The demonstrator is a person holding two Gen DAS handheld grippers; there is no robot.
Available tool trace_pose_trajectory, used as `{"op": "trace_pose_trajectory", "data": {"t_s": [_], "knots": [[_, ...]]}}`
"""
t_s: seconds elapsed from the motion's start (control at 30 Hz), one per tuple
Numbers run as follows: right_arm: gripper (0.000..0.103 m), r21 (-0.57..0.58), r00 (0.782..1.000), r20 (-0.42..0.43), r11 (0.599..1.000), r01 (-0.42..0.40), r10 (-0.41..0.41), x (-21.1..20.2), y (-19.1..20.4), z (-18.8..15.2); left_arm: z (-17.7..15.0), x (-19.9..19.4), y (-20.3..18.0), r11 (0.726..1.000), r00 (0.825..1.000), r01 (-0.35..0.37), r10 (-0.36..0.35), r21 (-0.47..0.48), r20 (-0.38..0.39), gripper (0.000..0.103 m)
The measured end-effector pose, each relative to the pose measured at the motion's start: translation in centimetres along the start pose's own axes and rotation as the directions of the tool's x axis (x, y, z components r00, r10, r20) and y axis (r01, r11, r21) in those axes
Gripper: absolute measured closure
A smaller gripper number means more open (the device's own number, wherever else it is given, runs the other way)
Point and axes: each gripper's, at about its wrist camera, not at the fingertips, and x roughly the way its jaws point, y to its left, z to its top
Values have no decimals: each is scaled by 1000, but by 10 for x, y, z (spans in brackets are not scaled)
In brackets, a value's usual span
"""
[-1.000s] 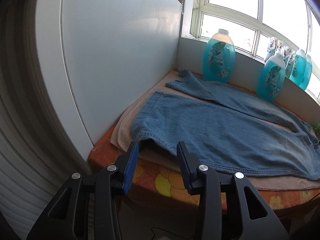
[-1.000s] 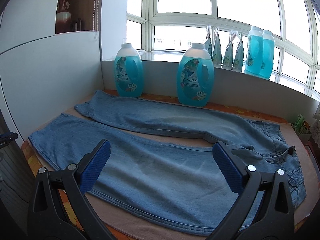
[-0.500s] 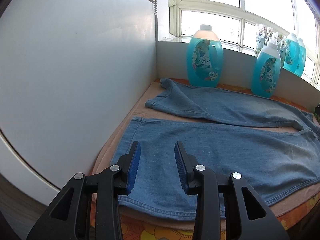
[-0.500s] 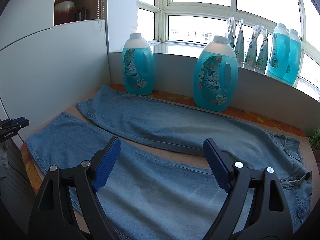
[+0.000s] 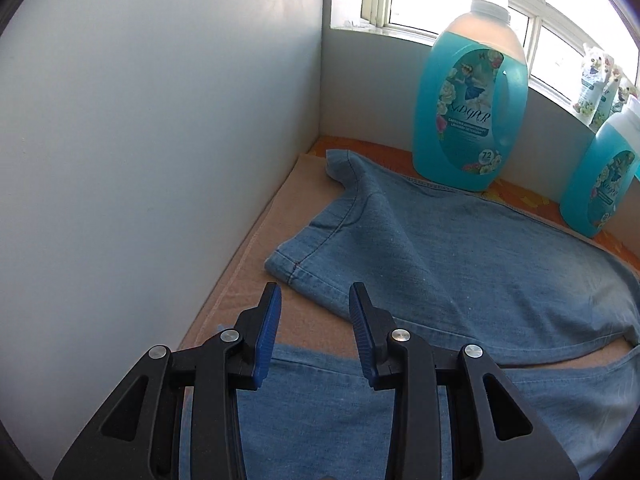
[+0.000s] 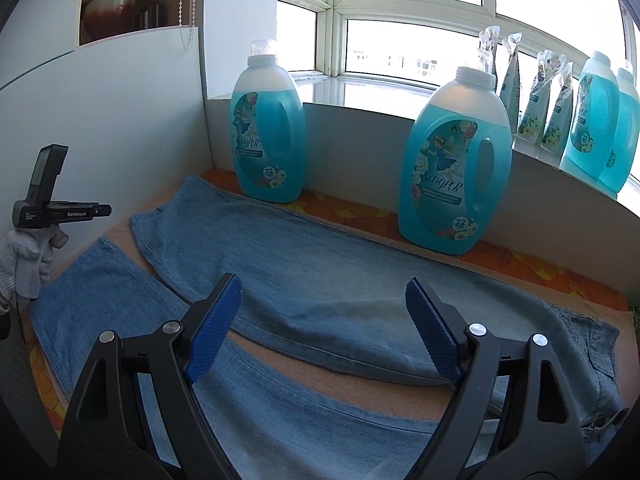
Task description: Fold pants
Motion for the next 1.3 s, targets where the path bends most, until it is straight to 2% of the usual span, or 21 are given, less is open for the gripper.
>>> {"op": "trace_pose_trajectory", "data": {"t_s": [0.17,0.33,0.4,0.5,0.53,0.57,0.67,1.0,1.1,1.13,1.23,1.3], "knots": [[16,37,1000,-15,999,-21,22,7,-12,-11,10,44,15,991,997,27,-37,-129,-74,70],[16,51,999,-37,999,4,-2,19,-26,-19,15,70,23,980,994,-9,-13,-197,-111,70],[16,64,999,-53,998,10,-6,26,-32,-22,14,78,25,975,992,-1,-27,-221,-124,70],[16,75,997,-75,997,22,-17,36,-40,-29,12,91,23,976,990,-38,8,-213,-142,70],[16,77,997,-80,997,25,-19,38,-41,-31,10,93,24,974,991,-44,14,-222,-136,71],[16,79,996,-84,997,27,-21,40,-42,-33,12,95,23,973,993,-62,36,-224,-116,82],[16,81,995,-94,996,36,-29,43,-45,-37,11,97,22,971,994,-83,66,-225,-85,90],[16,80,993,-99,994,73,-65,39,-49,-41,9,57,17,985,996,-56,66,-161,60,94],[16,81,992,-101,994,78,-70,38,-48,-41,8,50,28,978,996,-42,57,-204,69,95],[16,79,993,-101,994,76,-68,38,-47,-41,6,45,32,976,995,-46,65,-213,81,95],[16,63,993,-99,995,74,-67,38,-44,-39,-6,35,32,977,984,-119,140,-176,108,95],[16,53,993,-100,996,68,-63,39,-43,-38,-11,37,29,982,984,-141,153,-123,90,95]]}}
